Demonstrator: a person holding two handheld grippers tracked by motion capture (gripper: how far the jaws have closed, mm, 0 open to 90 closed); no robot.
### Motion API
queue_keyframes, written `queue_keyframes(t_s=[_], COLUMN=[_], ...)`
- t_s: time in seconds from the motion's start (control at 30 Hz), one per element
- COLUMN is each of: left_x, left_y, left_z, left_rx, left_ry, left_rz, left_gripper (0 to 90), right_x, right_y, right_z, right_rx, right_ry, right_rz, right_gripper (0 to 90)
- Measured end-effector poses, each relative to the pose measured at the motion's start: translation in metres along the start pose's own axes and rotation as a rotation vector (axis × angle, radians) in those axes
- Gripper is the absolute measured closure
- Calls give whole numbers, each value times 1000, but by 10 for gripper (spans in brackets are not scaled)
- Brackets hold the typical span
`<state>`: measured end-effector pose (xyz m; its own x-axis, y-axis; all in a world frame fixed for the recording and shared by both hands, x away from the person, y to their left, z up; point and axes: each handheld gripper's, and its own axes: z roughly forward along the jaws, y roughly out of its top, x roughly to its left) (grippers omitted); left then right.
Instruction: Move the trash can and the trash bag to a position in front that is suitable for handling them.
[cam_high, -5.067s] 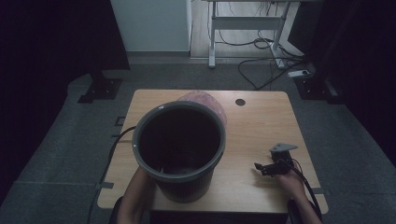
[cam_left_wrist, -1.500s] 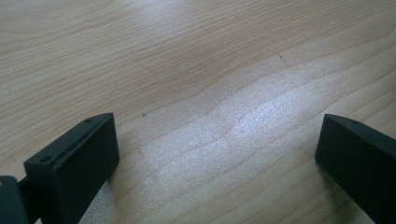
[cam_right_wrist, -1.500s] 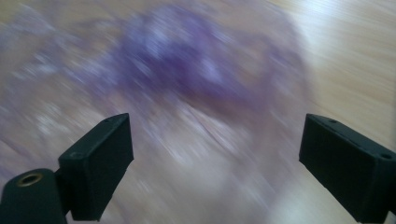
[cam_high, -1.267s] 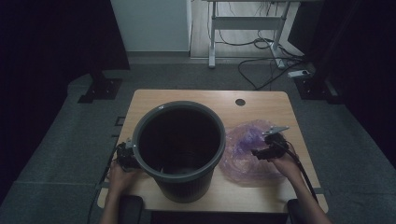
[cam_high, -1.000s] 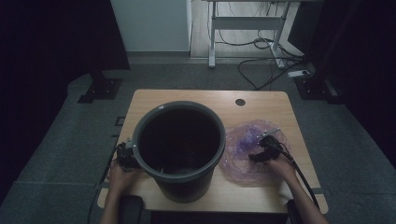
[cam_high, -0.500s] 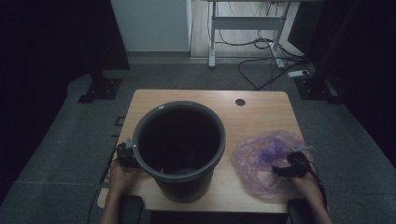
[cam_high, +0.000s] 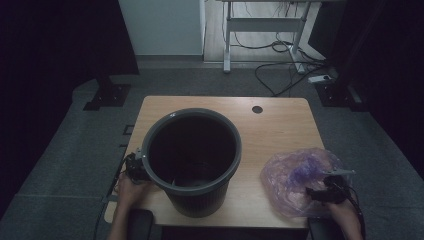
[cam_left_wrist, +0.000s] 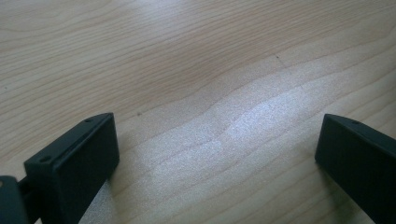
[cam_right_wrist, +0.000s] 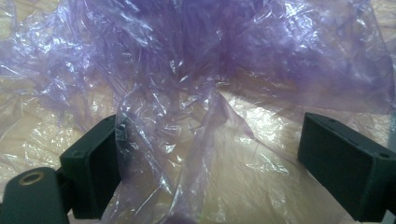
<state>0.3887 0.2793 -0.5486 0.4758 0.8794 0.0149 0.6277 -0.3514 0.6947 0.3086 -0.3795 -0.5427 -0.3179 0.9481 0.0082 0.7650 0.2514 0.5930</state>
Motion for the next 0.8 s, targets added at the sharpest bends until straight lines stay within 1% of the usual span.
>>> queue_keyframes(t_s=[0.03,0.07,0.13,0.23,0.33,0.4,0.47,0.5,0.6,0.63,0.73,0.77,0.8], left_x=[0,0,-1,-2,-1,-1,0,-1,-4,-7,-13,-13,-16], left_y=[0,-1,-2,-2,-4,-4,-4,-4,-4,-4,-4,-4,-5], left_z=[0,-1,-2,-2,-4,-8,-10,-14,-24,-32,-45,-45,-52], left_rx=[0,0,0,-1,-3,1,1,-2,-26,-48,-87,-87,-109], left_ry=[-5,-13,-30,-37,-51,-75,-77,-77,-83,-92,-109,-109,-130], left_rz=[6,12,27,34,24,12,13,16,20,26,28,28,27], left_gripper=[0,0,0,0,0,0,0,0,0,0,0,0,0], right_x=[0,0,0,2,5,6,8,8,12,15,21,21,28], right_y=[0,0,0,2,7,11,16,16,24,29,36,36,42], right_z=[0,0,0,-5,-14,-21,-28,-28,-37,-41,-43,-43,-44], right_rx=[0,-3,-9,-38,-65,-77,-94,-94,-126,-146,-163,-163,-171], right_ry=[4,7,19,22,16,10,8,8,10,17,26,26,47], right_rz=[-5,-11,-9,-18,-27,-34,-37,-37,-44,-56,-74,-74,-83], right_gripper=[66,6,0,0,0,0,0,0,0,0,0,0,0])
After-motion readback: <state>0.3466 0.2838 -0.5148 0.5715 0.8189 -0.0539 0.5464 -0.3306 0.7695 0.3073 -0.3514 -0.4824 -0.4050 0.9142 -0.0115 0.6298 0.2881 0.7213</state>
